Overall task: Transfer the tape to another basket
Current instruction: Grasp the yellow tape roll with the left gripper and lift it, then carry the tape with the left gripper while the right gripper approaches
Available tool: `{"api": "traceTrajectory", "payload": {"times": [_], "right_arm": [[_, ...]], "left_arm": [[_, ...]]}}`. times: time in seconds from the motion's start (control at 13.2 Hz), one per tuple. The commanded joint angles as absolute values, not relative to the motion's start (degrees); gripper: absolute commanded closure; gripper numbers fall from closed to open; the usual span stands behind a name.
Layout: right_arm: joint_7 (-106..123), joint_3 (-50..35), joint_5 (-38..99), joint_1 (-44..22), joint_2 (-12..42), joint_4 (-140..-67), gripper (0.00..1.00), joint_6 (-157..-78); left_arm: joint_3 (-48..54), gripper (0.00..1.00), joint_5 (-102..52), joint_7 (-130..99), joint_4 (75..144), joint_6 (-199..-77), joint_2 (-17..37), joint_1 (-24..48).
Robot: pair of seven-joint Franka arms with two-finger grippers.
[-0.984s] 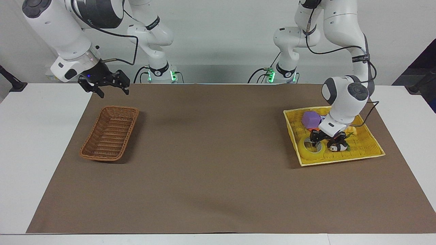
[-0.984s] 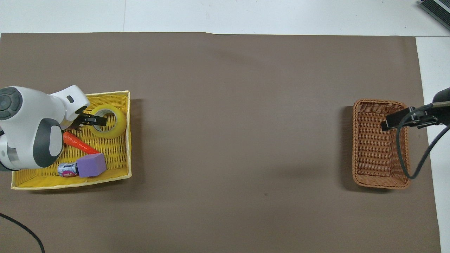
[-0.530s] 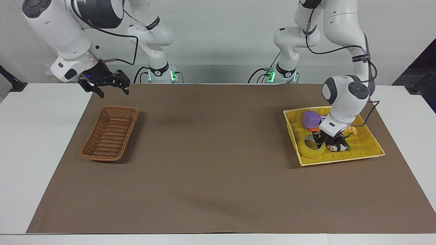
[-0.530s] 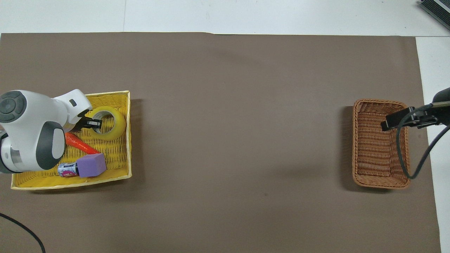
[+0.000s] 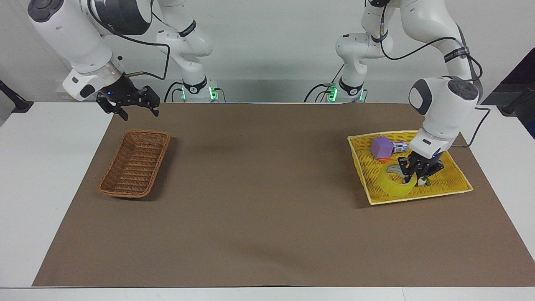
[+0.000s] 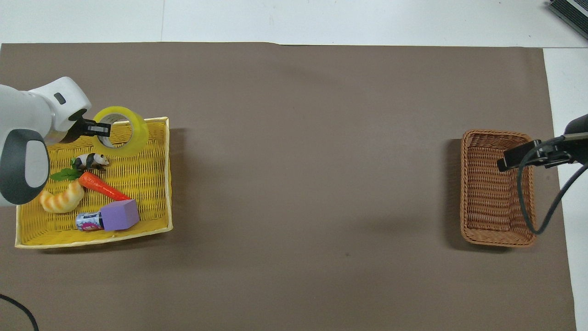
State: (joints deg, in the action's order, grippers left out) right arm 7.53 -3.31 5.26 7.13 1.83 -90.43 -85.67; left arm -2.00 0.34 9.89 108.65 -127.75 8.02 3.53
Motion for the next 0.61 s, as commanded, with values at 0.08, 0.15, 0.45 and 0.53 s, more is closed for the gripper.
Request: {"api": "traceTrajectory", "payload": {"times": [0.08, 0.15, 0.45, 0.53], "right_arm": [[9.67, -3.60, 6.24, 7.82, 1.49, -90.35, 0.00, -85.60], [9.49, -3.60, 6.24, 7.82, 1.49, -90.35, 0.00, -85.69], [10.63, -3.78, 10.07, 7.56, 1.58, -90.61, 0.00, -87.45], [12.55, -3.52, 14.46, 8.17, 1.32, -90.79, 0.00, -86.67]], "left_arm": [[-1.50, 1.00, 0.26, 5.22, 108.81, -125.50, 5.80, 7.54], [-1.41, 1.00, 0.00, 1.79, 108.72, -125.94, 5.89, 8.60], [-1.49, 1.00, -5.70, -5.16, 108.46, -127.44, 6.33, 16.41], [-1.41, 1.00, -5.71, -8.93, 108.54, -127.79, 6.50, 18.44]]}}
